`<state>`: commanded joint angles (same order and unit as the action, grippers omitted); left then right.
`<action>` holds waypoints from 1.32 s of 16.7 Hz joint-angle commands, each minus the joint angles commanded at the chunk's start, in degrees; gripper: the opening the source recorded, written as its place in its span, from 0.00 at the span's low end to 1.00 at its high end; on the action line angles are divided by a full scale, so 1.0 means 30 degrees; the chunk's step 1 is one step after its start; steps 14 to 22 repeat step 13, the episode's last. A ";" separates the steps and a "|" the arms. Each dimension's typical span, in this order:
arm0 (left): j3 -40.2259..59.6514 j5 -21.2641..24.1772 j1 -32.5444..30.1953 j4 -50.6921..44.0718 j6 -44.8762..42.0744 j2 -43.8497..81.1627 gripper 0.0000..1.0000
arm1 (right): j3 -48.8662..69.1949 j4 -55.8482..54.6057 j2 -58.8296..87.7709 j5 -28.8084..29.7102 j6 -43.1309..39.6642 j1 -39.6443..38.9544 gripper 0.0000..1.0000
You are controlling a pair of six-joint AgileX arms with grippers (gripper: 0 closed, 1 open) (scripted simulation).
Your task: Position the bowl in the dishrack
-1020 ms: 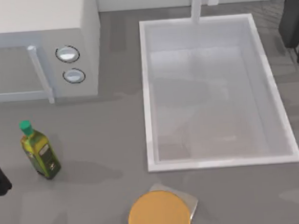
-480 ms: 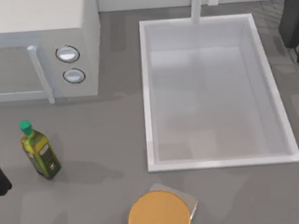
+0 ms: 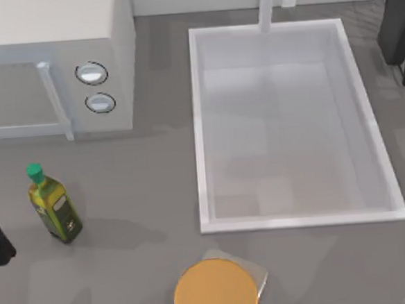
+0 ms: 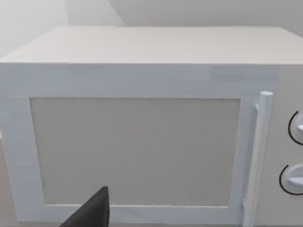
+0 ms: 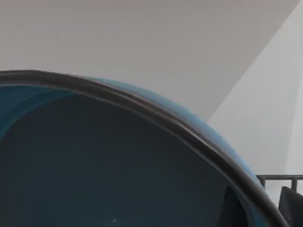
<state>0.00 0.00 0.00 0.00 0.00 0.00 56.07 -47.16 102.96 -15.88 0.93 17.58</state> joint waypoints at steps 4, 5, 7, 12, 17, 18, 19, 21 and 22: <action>0.0000 0.0000 0.0000 0.0000 0.0000 0.0000 1.00 | 0.0000 0.0000 0.0000 0.0000 0.0000 0.0000 0.75; 0.0000 0.0000 0.0000 0.0000 0.0000 0.0000 1.00 | 0.0000 0.0000 0.0000 0.0000 0.0000 0.0000 0.83; 0.0000 0.0000 0.0000 0.0000 0.0000 0.0000 1.00 | 0.0000 0.0000 0.0000 0.0000 0.0000 0.0000 0.98; 0.0000 0.0000 0.0000 0.0000 0.0000 0.0000 1.00 | 0.0000 0.0000 0.0000 0.0000 0.0000 0.0000 1.00; 0.0000 0.0000 0.0000 0.0000 0.0000 0.0000 1.00 | 0.0000 0.0000 0.0000 0.0000 0.0000 0.0000 1.00; 0.0000 0.0000 0.0000 0.0000 0.0000 0.0000 1.00 | 0.0000 0.0000 0.0000 0.0000 0.0000 0.0000 1.00; 0.0000 0.0000 0.0000 0.0000 0.0000 0.0000 1.00 | 0.0000 0.0000 0.0000 0.0000 0.0000 0.0000 1.00; 0.0000 0.0000 0.0000 0.0000 0.0000 0.0000 1.00 | 0.0000 0.0000 0.0000 0.0000 0.0000 0.0000 1.00; 0.0000 0.0000 0.0000 0.0000 0.0000 0.0000 1.00 | 0.0000 0.0000 0.0000 0.0000 0.0000 0.0000 1.00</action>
